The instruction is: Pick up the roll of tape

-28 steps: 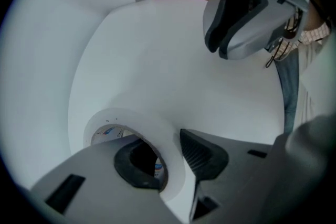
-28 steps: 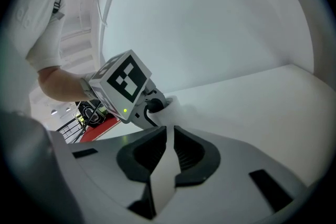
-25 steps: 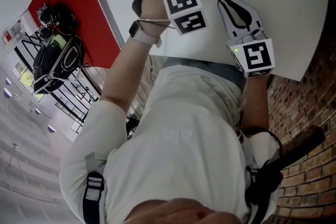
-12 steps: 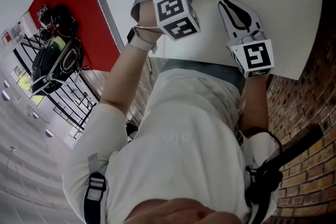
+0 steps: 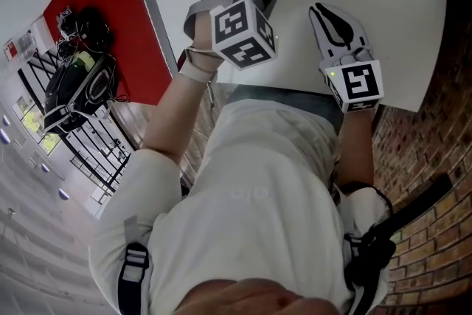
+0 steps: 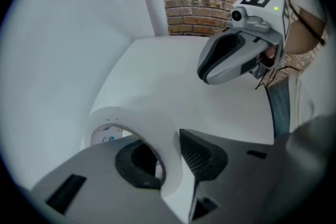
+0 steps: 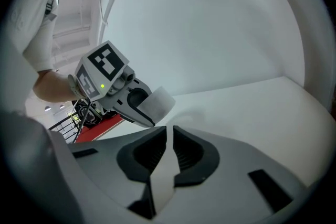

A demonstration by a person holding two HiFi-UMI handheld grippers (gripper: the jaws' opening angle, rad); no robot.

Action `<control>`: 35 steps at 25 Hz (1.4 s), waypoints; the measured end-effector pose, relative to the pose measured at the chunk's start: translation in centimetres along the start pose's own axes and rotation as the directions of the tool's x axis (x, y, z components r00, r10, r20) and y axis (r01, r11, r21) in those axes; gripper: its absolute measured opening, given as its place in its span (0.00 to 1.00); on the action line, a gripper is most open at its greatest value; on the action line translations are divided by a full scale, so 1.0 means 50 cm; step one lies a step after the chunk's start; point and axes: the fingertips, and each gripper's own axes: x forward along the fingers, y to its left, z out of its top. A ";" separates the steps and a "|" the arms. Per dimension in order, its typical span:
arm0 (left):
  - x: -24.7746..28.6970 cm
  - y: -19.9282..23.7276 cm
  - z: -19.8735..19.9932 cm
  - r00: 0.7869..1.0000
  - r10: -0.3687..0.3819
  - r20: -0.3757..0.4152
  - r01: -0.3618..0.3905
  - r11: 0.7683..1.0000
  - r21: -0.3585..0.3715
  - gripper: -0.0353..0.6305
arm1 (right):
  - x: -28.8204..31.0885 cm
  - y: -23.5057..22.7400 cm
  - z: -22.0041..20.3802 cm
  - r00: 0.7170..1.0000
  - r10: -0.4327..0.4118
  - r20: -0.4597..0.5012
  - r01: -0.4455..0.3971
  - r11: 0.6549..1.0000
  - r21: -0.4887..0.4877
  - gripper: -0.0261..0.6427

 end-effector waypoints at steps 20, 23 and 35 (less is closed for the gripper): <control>-0.249 0.001 -0.006 0.968 0.081 0.238 -0.032 0.979 -0.200 0.23 | -0.088 0.115 0.125 0.994 -0.085 0.065 0.091 0.991 -0.096 0.11; -0.291 0.001 -0.008 0.954 0.097 0.283 -0.032 0.973 -0.228 0.23 | -0.100 0.139 0.146 0.993 -0.091 0.072 0.100 0.988 -0.118 0.11; -0.470 -0.003 -0.026 0.859 0.189 0.475 -0.021 0.941 -0.337 0.23 | -0.154 0.248 0.265 0.984 -0.123 0.126 0.152 0.954 -0.259 0.11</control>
